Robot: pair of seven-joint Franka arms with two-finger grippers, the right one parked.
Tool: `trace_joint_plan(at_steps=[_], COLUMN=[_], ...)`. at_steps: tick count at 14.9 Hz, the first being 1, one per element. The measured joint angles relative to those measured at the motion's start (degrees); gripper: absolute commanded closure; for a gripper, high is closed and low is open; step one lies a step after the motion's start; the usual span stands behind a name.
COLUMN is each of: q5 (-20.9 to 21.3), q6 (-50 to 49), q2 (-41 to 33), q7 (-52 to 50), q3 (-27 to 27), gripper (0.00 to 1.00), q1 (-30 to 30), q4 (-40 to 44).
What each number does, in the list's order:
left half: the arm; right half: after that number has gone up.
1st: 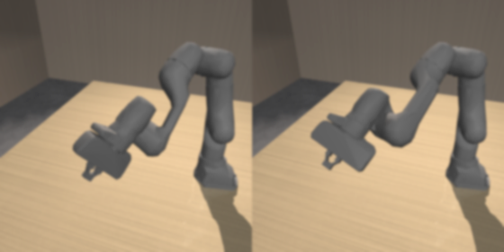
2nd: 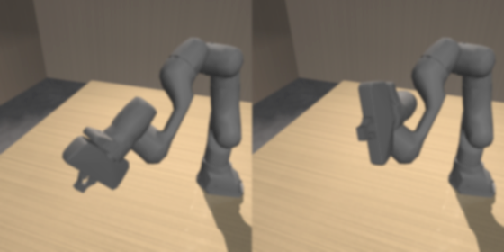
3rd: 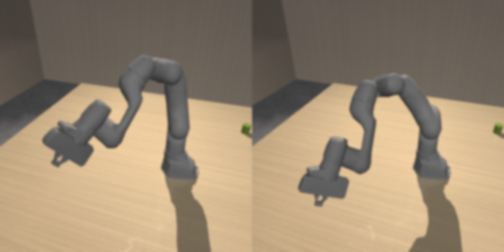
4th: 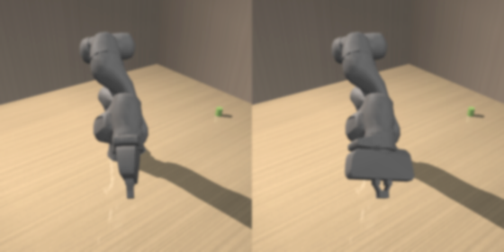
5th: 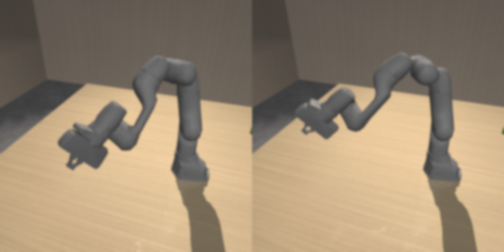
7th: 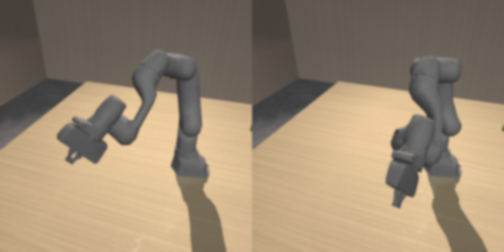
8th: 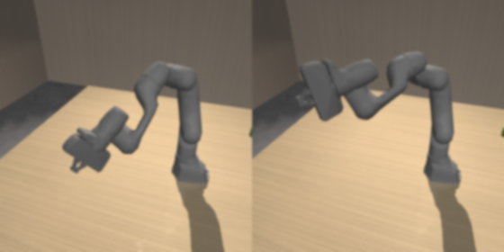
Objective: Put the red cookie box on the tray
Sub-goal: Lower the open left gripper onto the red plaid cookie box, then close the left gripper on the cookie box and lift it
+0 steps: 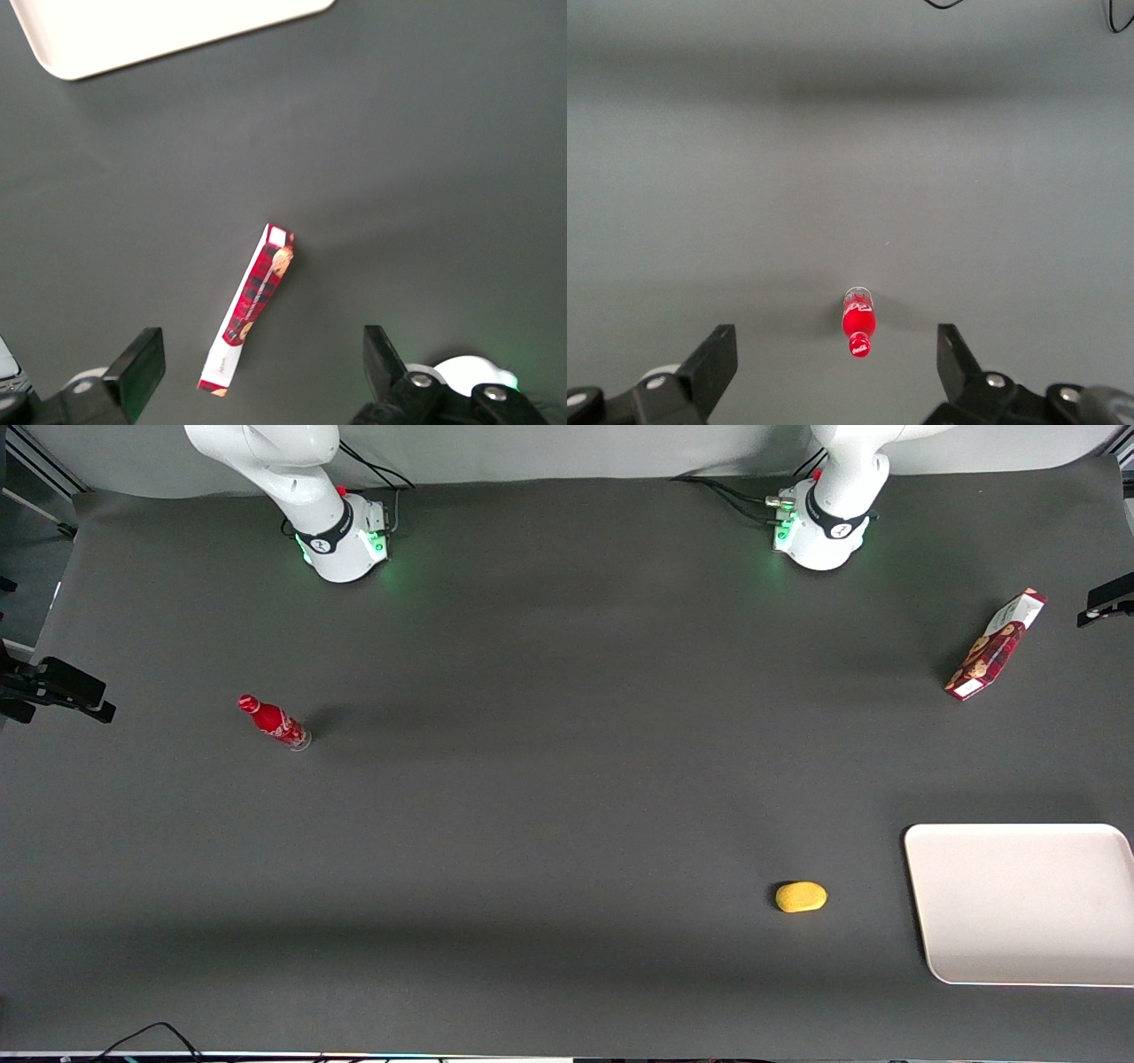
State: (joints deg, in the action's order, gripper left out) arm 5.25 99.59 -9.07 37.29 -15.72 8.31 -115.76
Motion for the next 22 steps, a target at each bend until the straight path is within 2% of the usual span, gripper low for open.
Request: trace_joint_plan(at_steps=[3, 9, 15, 22], q5=[2.99, 12.73, 13.67, 13.87], q6=[6.47, 24.13, 39.92, 50.14], q2=[-0.06, -3.38, -6.89, -3.71], q7=[5.85, 10.86, 23.33, 24.84], q3=[-3.39, -13.13, -23.53, -24.57], gripper=[0.0, 0.0, 0.0, 0.0], q1=[0.04, 0.66, 1.63, 1.62], q4=[-7.17, -25.32, -38.05, -41.95])
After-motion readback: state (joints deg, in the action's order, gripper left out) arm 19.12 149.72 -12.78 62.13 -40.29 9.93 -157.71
